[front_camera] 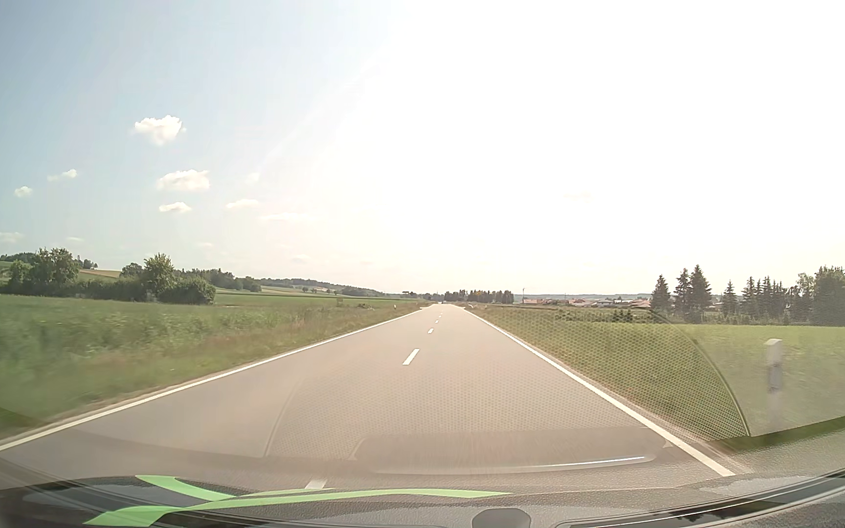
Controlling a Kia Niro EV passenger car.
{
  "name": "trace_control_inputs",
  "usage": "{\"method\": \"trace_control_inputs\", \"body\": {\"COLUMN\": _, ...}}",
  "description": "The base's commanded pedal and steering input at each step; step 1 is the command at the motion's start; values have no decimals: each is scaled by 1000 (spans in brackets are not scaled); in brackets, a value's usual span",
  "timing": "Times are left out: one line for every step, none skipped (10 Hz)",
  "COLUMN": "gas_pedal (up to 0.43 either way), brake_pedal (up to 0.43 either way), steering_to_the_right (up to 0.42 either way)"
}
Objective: Follow the waypoints while adhering to traffic rules and regulations
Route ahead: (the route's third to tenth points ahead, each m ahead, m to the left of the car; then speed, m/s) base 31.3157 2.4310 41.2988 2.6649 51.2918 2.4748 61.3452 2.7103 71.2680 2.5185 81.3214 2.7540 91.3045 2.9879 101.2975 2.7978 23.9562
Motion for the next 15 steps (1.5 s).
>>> {"method": "trace_control_inputs", "body": {"gas_pedal": 197, "brake_pedal": 0, "steering_to_the_right": 0}}
{"method": "trace_control_inputs", "body": {"gas_pedal": 197, "brake_pedal": 0, "steering_to_the_right": 0}}
{"method": "trace_control_inputs", "body": {"gas_pedal": 197, "brake_pedal": 0, "steering_to_the_right": 0}}
{"method": "trace_control_inputs", "body": {"gas_pedal": 197, "brake_pedal": 0, "steering_to_the_right": -1}}
{"method": "trace_control_inputs", "body": {"gas_pedal": 197, "brake_pedal": 0, "steering_to_the_right": -2}}
{"method": "trace_control_inputs", "body": {"gas_pedal": 197, "brake_pedal": 0, "steering_to_the_right": -2}}
{"method": "trace_control_inputs", "body": {"gas_pedal": 189, "brake_pedal": 0, "steering_to_the_right": -2}}
{"method": "trace_control_inputs", "body": {"gas_pedal": 169, "brake_pedal": 0, "steering_to_the_right": -2}}
{"method": "trace_control_inputs", "body": {"gas_pedal": 150, "brake_pedal": 0, "steering_to_the_right": -2}}
{"method": "trace_control_inputs", "body": {"gas_pedal": 138, "brake_pedal": 0, "steering_to_the_right": -3}}
{"method": "trace_control_inputs", "body": {"gas_pedal": 130, "brake_pedal": 0, "steering_to_the_right": -4}}
{"method": "trace_control_inputs", "body": {"gas_pedal": 130, "brake_pedal": 0, "steering_to_the_right": -4}}
{"method": "trace_control_inputs", "body": {"gas_pedal": 130, "brake_pedal": 0, "steering_to_the_right": -5}}
{"method": "trace_control_inputs", "body": {"gas_pedal": 130, "brake_pedal": 0, "steering_to_the_right": -4}}
{"method": "trace_control_inputs", "body": {"gas_pedal": 138, "brake_pedal": 0, "steering_to_the_right": -3}}
